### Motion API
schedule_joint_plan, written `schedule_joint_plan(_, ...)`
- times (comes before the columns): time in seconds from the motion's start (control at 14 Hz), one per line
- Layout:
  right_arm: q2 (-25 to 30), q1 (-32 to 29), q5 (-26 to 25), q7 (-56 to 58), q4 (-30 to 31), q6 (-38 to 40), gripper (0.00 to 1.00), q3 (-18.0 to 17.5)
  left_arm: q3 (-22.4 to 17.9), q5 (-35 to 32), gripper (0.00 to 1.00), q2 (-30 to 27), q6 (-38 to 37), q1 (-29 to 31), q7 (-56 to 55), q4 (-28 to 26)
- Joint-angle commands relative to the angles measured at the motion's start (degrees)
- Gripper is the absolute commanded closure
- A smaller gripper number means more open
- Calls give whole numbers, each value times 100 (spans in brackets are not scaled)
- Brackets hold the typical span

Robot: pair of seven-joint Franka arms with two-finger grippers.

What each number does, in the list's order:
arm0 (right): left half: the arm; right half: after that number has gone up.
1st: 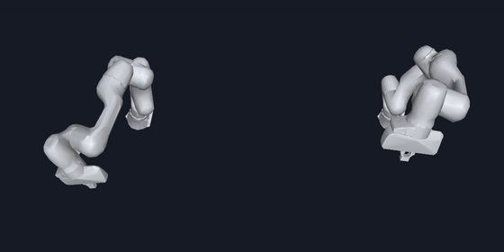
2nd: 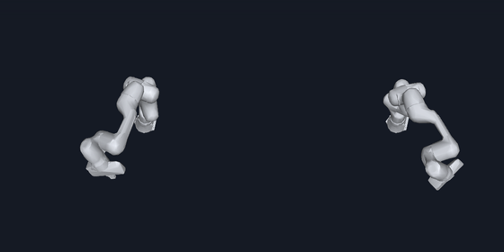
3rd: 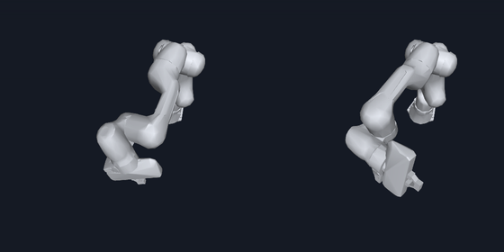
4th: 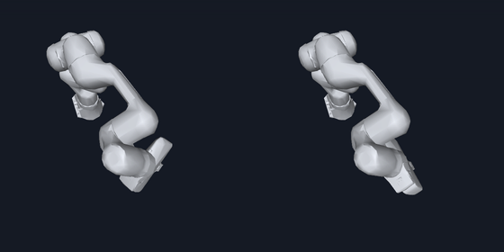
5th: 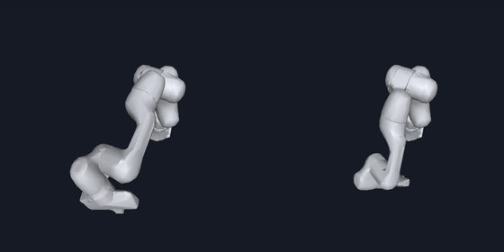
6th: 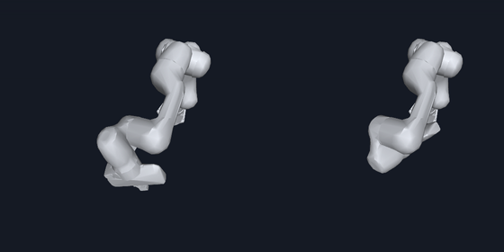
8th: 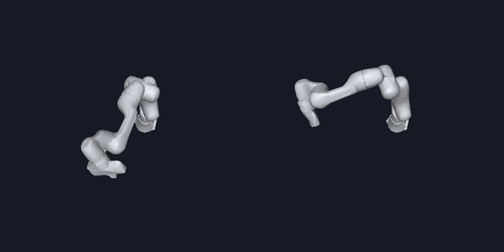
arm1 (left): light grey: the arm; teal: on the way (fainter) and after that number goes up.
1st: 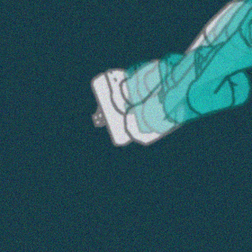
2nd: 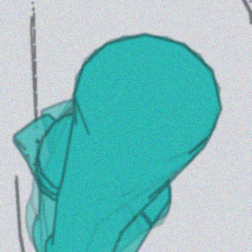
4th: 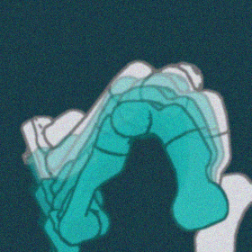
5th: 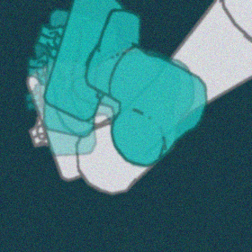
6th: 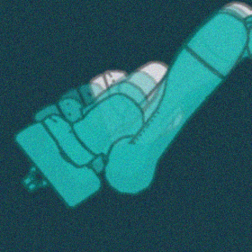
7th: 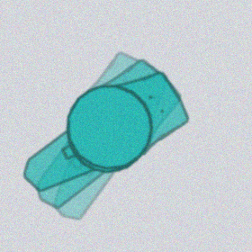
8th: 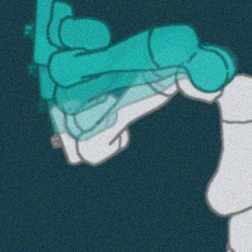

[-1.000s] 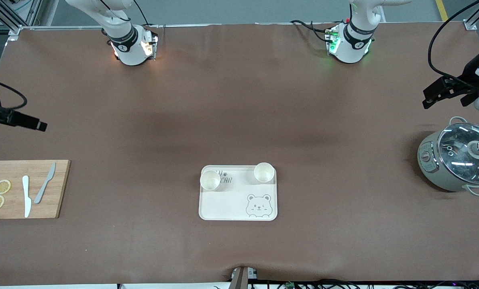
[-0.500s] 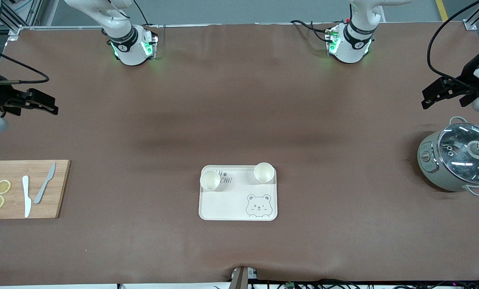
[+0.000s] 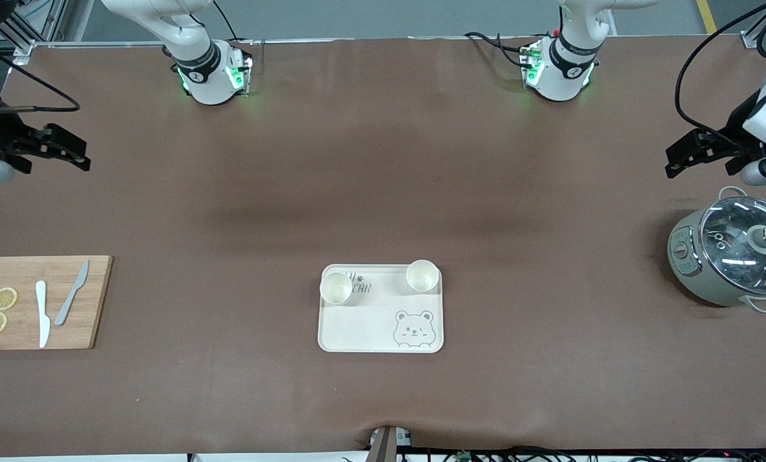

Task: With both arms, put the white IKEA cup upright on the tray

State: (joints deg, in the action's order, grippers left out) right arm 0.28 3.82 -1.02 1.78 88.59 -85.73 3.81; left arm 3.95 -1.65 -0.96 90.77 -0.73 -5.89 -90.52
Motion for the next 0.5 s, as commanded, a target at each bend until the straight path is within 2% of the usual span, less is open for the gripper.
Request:
schedule_joint_plan(0.0, 26, 119, -38, 59, -192, 29, 0, 164, 157, -11, 0, -211, -42, 2, -113, -80)
schedule_joint_plan(0.21, 69, 101, -38, 147, -184, 416, 0, 120, 185, 7, 0, -378, -51, 29, -123, -133)
schedule_joint_plan(0.43, 60, -65, -29, 147, -175, 425, 0, 111, 176, 7, 0, -440, -199, 46, 53, -72)
